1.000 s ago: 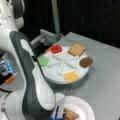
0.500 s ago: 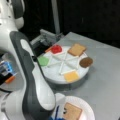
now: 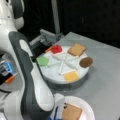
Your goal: Ingredient selection for cheeseburger or sandwich
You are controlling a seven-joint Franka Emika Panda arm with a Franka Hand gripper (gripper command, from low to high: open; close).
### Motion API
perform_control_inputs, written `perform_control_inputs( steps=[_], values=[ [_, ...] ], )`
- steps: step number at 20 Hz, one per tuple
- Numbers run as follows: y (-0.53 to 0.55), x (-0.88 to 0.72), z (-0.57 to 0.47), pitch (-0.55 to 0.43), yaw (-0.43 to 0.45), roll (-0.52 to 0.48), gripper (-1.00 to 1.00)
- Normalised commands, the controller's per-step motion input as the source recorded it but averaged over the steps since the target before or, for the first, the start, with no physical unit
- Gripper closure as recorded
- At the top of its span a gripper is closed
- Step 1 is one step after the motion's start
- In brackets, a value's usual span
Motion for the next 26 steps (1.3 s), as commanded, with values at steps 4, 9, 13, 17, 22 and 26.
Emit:
perform_control_inputs(
  steps=[4, 9, 13, 17, 22, 26],
  values=[
    [0.03, -0.13, 0.11, -0.031, 0.069, -0.035, -1.00],
    [0.22, -0.26, 0.23, 0.005, -0.025, -0.183, -1.00],
    [0.46, -0.48, 0.37, 0.051, -0.146, -0.348, -1.00],
    [0.64, -0.58, 0.42, 0.051, -0.258, -0.552, -1.00],
    [0.72, -0.56, 0.38, 0.017, -0.316, -0.797, -1.00],
    [0.71, -0.51, 0.31, -0.036, -0.302, -0.978, -1.00]
  ],
)
